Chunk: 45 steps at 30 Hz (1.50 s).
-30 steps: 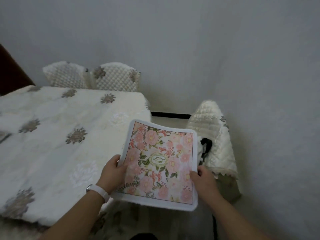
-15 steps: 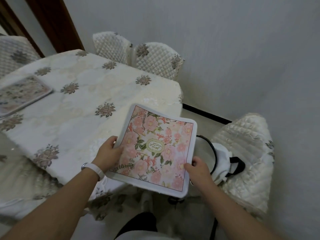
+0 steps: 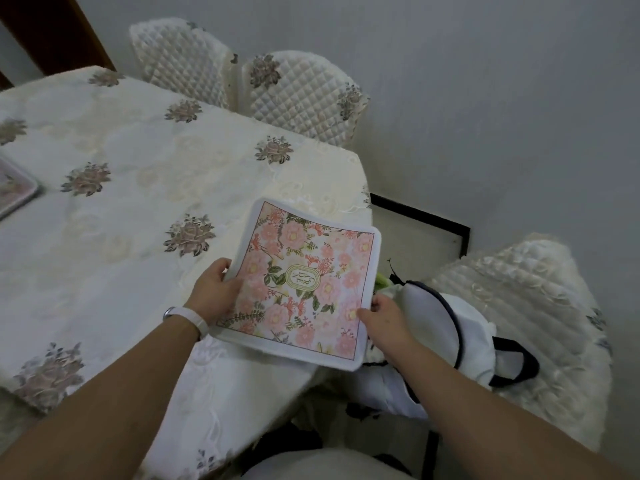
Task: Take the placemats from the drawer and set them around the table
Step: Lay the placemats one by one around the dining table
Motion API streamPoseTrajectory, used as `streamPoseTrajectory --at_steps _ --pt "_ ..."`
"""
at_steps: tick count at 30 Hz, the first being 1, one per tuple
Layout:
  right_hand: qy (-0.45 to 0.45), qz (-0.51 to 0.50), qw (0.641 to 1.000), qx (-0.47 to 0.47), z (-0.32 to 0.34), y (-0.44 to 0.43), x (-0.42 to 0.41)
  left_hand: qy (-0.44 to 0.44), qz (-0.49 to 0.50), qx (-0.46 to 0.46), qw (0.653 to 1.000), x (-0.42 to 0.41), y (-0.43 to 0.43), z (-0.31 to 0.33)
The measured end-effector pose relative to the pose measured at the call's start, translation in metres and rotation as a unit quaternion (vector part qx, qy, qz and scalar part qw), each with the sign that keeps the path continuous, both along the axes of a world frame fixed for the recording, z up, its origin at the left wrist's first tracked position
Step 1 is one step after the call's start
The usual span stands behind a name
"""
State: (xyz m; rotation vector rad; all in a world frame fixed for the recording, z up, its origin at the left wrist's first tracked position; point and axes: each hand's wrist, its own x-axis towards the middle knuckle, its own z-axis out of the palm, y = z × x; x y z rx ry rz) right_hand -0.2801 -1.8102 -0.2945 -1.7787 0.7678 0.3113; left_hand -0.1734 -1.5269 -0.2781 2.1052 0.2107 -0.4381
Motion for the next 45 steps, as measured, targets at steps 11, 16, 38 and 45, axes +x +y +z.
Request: streamPoseTrajectory --at_steps 11,16,38,45 --pt "0.009 -0.025 1.000 -0.008 -0.025 0.017 0.041 0.006 -0.030 0.028 0.999 0.057 0.010 -0.029" --pt "0.030 0.005 0.999 -0.029 -0.036 0.015 0.052 0.007 -0.033 0.074 0.997 0.072 0.010 -0.045" --pt "0.098 0.177 0.967 -0.154 -0.052 -0.002 0.105 -0.028 0.077 0.109 0.991 0.091 0.014 -0.078" --pt "-0.051 0.304 0.864 -0.399 -0.050 -0.010 0.135 -0.171 -0.147 0.239 0.945 0.072 -0.018 -0.096"
